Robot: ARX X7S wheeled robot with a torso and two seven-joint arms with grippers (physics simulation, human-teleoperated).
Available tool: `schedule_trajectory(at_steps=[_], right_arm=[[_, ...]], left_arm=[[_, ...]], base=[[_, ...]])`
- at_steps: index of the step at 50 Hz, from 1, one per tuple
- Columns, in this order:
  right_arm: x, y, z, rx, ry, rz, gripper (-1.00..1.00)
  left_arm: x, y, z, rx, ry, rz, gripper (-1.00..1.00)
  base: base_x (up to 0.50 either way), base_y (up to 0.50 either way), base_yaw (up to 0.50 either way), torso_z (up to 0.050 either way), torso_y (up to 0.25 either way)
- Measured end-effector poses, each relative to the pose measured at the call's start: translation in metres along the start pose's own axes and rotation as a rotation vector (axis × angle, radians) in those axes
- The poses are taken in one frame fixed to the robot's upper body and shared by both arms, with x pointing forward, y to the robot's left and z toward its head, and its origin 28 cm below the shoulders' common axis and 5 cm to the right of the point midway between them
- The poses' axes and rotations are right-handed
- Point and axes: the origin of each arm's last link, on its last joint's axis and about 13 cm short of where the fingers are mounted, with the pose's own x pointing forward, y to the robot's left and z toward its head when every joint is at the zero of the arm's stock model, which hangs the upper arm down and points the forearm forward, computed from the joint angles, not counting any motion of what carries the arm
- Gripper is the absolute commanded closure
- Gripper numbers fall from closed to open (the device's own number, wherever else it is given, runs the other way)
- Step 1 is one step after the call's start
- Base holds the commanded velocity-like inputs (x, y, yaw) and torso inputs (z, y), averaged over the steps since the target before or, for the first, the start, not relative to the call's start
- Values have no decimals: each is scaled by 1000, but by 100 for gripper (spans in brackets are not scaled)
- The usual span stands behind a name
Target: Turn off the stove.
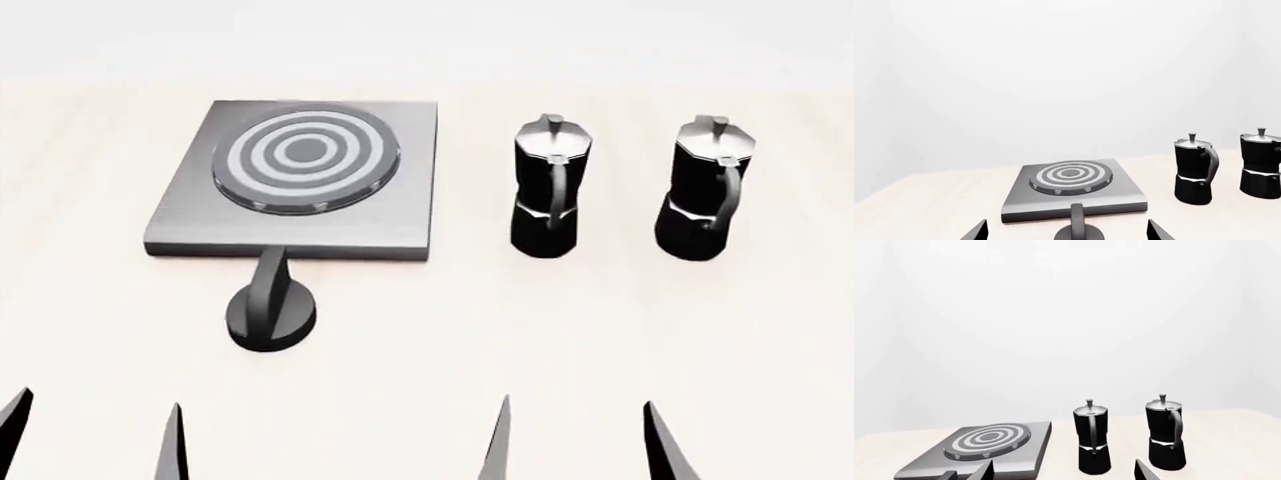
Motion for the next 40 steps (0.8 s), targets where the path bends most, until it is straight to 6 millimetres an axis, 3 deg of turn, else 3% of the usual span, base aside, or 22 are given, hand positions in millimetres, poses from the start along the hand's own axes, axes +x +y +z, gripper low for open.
schedule_trajectory(at_steps=[40], right_arm=[[-1,0,0,-2,1,1,-100]], left_arm=[[-1,-1,-1,-6,7,-6,-100]], base=[[251,0,0,0,0]])
